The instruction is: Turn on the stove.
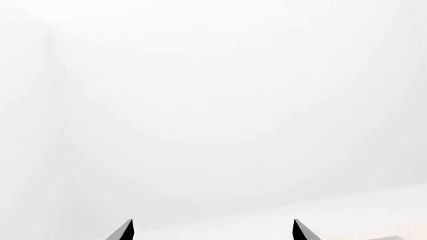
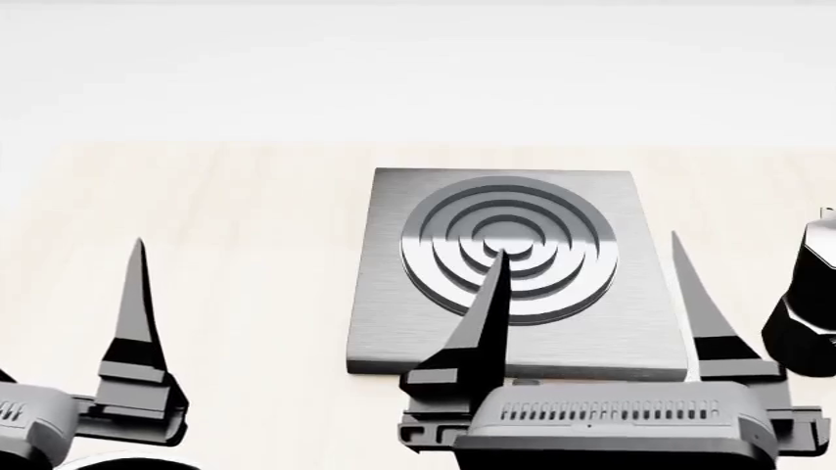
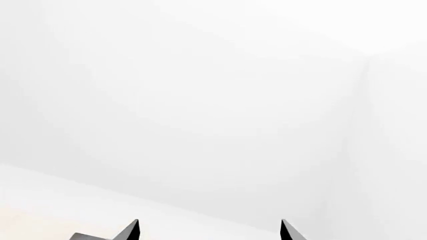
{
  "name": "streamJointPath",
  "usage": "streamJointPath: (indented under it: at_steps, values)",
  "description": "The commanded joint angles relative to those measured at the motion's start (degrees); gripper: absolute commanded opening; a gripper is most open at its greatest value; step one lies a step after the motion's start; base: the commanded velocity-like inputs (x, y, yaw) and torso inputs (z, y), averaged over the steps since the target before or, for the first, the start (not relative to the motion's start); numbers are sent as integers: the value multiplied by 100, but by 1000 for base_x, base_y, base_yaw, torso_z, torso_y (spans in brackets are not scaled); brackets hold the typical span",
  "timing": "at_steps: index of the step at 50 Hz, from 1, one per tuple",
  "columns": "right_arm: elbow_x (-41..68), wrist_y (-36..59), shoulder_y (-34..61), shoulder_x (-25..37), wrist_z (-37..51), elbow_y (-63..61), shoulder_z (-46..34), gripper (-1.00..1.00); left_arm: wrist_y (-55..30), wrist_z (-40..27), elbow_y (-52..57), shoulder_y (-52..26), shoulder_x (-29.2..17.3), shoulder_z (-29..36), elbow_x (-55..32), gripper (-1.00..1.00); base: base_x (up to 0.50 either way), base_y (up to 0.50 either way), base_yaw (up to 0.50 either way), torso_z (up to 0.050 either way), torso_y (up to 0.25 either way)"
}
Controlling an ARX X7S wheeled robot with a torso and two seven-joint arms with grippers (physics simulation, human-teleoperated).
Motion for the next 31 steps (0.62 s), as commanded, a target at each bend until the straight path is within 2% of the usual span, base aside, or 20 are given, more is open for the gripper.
streamJointPath:
  at_steps: [1, 19, 31]
  values:
    - [340, 75, 147, 156, 320, -128, -55, 100, -147, -49, 207, -50, -23, -5, -44, 100, 0, 0, 0, 0, 0]
    - [2724, -427, 1077, 1298, 2482, -122, -625, 100, -266, -120, 434, -111, -81, 31, -79, 100, 0, 0, 0, 0, 0]
    - [3356, -792, 1552, 1732, 3219, -103, -1123, 100, -318, -182, 581, -150, -141, 47, -147, 100, 0, 0, 0, 0, 0]
